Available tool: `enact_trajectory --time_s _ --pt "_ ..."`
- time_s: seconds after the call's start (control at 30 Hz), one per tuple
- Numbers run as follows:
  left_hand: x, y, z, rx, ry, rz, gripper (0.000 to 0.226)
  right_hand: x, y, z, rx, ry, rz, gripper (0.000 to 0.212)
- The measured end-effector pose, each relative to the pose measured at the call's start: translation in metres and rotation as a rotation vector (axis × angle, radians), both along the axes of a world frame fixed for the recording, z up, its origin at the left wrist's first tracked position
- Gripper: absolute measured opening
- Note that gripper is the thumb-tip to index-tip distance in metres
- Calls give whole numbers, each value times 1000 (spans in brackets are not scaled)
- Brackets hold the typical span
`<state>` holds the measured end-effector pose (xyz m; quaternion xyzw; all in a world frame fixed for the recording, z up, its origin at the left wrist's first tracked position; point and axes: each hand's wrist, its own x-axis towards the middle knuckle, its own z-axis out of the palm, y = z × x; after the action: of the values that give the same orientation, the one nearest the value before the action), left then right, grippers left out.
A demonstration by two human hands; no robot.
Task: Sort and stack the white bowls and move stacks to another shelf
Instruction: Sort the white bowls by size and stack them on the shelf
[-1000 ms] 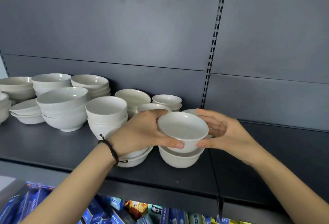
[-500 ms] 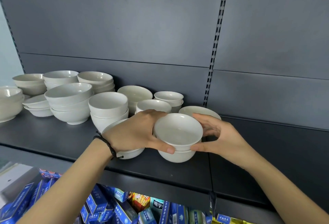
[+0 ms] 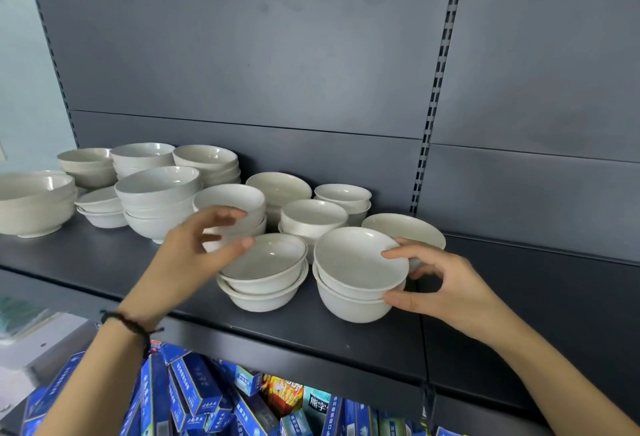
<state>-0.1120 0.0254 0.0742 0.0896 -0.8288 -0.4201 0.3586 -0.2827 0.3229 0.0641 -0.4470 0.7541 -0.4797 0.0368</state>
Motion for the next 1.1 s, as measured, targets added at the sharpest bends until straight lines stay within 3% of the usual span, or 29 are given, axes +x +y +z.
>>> enact_trajectory --time_s 0.1,0.2,0.47,0.6,0.73,0.87,1.1 --pt "13 3 -27 32 -40 -61 70 0 -1 -2 -9 15 2 57" --pt "19 12 -42 90 -129 -111 83 1 -3 -2 -17 22 2 58" --pt "15 19 -42 95 -25 45 45 7 -7 -2 -68 -56 6 54" --pt "16 15 -43 93 11 73 46 9 -10 -3 -85 -52 33 54" --pt "21 7 -47 107 34 71 62 9 -15 -7 -97 -53 54 53" --pt "26 5 -47 143 47 22 47 8 -15 -2 -70 -27 54 56" --pt "29 11 -39 194 60 -12 43 -10 -31 25 -39 44 -66 24"
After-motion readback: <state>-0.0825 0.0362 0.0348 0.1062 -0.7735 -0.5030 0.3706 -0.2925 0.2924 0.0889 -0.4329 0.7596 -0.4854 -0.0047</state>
